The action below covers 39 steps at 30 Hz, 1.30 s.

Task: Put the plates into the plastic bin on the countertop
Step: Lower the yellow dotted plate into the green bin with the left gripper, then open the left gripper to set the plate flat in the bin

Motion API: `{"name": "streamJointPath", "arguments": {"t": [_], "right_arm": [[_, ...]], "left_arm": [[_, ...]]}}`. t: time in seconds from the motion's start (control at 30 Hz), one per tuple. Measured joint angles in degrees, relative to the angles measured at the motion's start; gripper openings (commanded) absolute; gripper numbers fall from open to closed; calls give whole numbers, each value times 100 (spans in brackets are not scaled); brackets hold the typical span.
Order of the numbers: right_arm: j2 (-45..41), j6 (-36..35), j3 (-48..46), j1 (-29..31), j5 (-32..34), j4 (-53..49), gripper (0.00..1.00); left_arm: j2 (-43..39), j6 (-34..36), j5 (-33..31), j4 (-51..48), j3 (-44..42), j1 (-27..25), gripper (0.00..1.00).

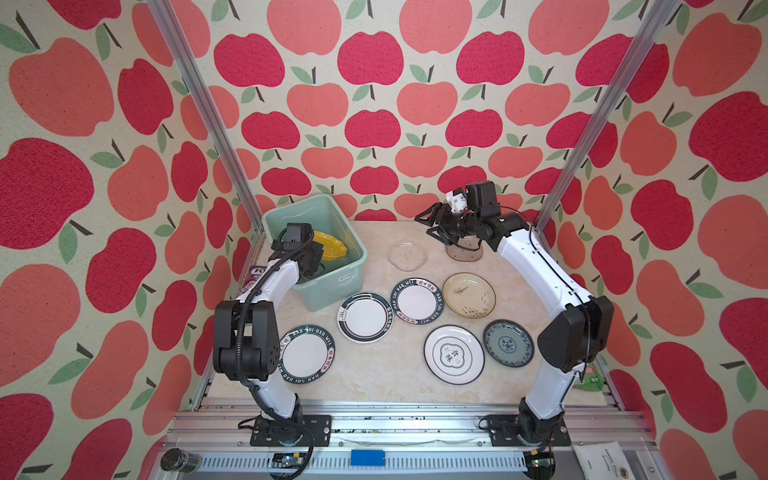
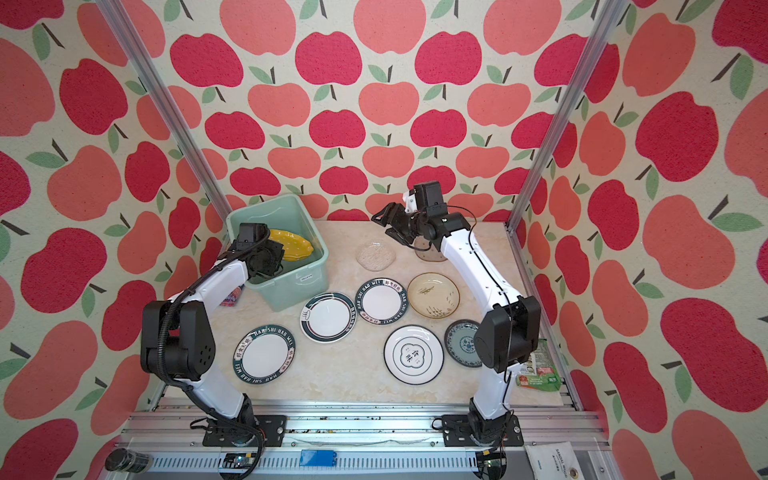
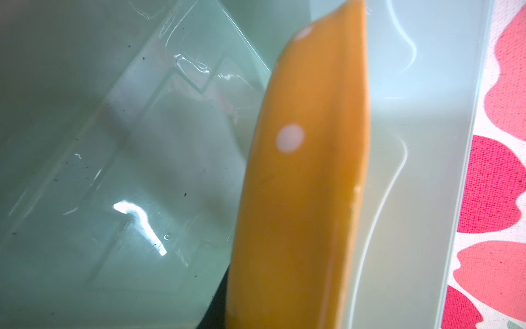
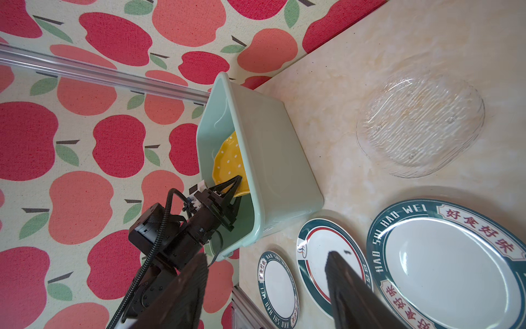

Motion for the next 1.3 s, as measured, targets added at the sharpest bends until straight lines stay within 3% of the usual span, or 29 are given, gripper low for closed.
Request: {"name": "streamJointPath", "arguments": {"t": [0.33,0.9,1.3], "right_arm": [[0,4,-94,0,0,31,68],[-4,42,-221,0,0,68,68],[-63,101,-435,-22,0,151,68]], "left_arm": [[168,46,-26,-94,114,-11,0],[520,-953,-1047,201,101,-398,0],[1054,-1506,-1329,-96,505,-474,0]]}}
